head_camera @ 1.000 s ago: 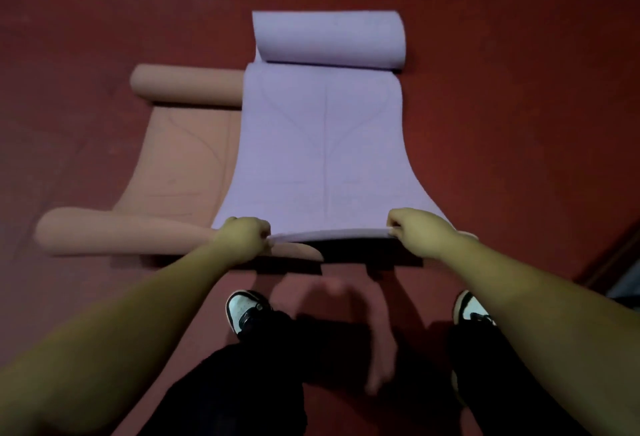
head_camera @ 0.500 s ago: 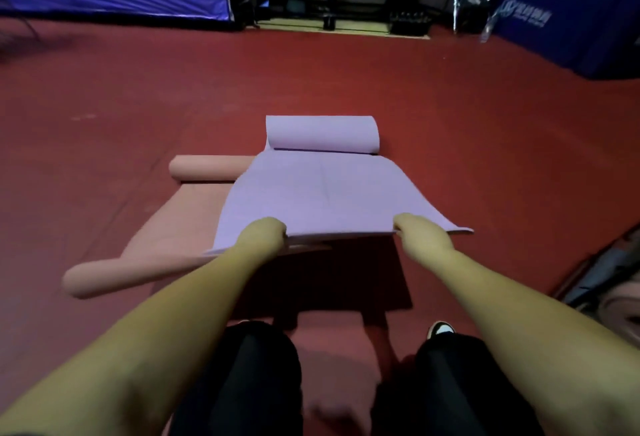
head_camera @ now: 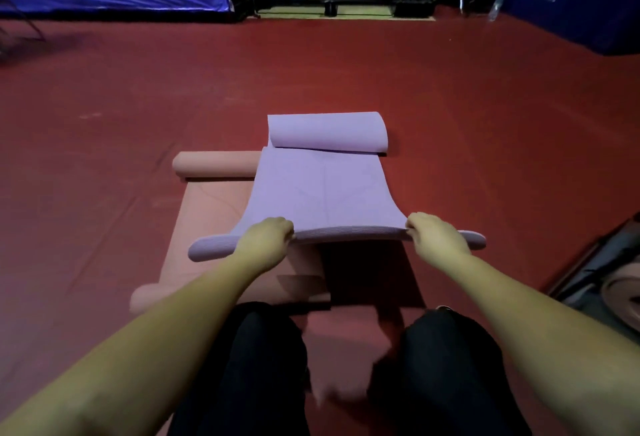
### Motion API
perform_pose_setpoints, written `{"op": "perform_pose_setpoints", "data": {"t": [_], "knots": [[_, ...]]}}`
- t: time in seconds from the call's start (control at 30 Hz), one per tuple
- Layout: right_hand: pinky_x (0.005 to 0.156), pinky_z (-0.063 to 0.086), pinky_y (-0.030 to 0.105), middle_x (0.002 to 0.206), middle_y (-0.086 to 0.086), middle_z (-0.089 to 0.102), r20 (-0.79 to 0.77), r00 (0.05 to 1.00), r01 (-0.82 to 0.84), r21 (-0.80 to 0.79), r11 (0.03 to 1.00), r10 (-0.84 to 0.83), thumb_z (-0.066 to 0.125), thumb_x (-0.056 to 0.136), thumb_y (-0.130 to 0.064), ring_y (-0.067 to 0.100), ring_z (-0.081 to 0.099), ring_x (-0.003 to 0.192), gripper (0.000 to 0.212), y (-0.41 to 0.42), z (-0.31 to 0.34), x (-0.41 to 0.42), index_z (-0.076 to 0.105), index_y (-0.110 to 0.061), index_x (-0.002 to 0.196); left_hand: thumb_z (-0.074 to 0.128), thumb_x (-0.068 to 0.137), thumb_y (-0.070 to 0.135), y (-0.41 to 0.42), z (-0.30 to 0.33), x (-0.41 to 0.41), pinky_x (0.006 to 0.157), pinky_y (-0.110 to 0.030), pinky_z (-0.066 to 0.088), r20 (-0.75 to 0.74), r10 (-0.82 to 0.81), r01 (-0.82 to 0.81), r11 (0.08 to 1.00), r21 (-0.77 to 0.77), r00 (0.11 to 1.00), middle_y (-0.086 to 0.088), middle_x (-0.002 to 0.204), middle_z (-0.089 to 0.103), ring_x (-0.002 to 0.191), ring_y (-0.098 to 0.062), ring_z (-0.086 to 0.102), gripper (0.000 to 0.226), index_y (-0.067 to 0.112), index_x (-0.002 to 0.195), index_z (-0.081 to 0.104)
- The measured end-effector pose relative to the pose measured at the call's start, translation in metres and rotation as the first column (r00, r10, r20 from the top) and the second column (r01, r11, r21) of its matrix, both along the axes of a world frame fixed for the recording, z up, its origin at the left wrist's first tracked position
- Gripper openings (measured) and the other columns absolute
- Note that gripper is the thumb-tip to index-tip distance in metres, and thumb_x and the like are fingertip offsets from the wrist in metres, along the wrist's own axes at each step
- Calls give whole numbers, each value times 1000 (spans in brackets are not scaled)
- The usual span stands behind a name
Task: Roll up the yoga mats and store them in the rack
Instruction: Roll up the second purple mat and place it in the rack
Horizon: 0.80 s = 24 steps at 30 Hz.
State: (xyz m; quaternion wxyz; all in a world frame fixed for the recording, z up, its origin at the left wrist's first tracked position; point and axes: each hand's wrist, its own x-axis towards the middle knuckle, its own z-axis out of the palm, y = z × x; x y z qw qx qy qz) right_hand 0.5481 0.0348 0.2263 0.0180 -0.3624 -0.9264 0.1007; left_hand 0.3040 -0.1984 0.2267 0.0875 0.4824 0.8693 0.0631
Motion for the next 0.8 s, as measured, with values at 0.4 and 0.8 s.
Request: {"op": "perform_pose_setpoints", "data": {"t": [0.4,0.8], "knots": [[67,36,37,84,5,57,-192,953,-214,119,970,234,32,88,-42,31,56,85,37,-69,37,95,55,-14,82,7,97,51,-68,45,93,76,-40,47,-180,-44,52,998,39,983,-7,97,67,95,-34,62,63,18,93,61],[65,33,32,72,-3,48,200,958,-81,-501,862,206,55,95,-51,14,42,70,40,-81,42,103,51,-15,79,35,102,49,-72,46,120,89,-36,39,21,155,-138,927,-348,988,-9,130,59,119,-29,54,45,15,121,59]]}}
